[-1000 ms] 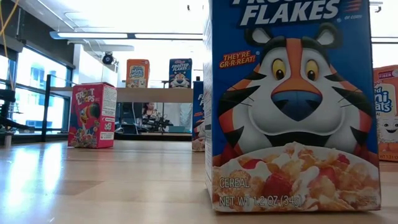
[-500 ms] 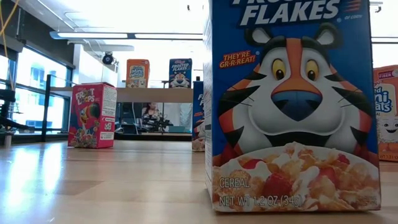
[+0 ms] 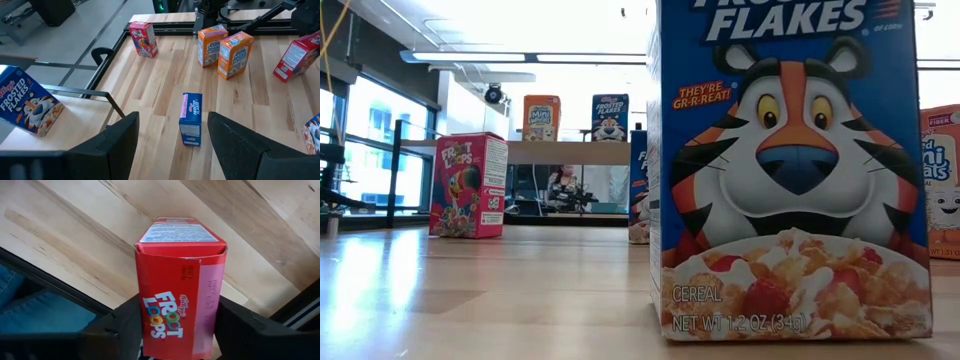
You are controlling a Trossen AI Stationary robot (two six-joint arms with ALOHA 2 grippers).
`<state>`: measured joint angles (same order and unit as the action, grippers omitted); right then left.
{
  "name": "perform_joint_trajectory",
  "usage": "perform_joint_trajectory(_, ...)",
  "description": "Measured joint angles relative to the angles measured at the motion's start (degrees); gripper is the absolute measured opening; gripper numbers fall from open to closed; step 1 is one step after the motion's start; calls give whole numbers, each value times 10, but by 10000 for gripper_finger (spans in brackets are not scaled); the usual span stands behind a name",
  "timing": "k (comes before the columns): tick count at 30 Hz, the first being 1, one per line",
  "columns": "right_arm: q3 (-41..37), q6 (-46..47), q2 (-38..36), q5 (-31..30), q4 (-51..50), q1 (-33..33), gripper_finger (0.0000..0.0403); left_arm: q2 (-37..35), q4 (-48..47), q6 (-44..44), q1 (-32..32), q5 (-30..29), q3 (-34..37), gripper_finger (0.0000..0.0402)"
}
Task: Stack cereal on shelf
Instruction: Put the bottom right red cereal box on the the shelf
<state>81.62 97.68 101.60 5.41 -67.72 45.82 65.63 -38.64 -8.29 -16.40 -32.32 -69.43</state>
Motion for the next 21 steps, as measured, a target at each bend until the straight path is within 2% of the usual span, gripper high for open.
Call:
perform_joint_trajectory(10, 0, 0, 0, 0, -5, 0, 149, 0, 0, 4, 0, 0, 0, 228)
perform_joint_trajectory(21, 0, -6, 0, 1, -5, -2, 145, 0, 4, 18, 14, 10, -6, 228)
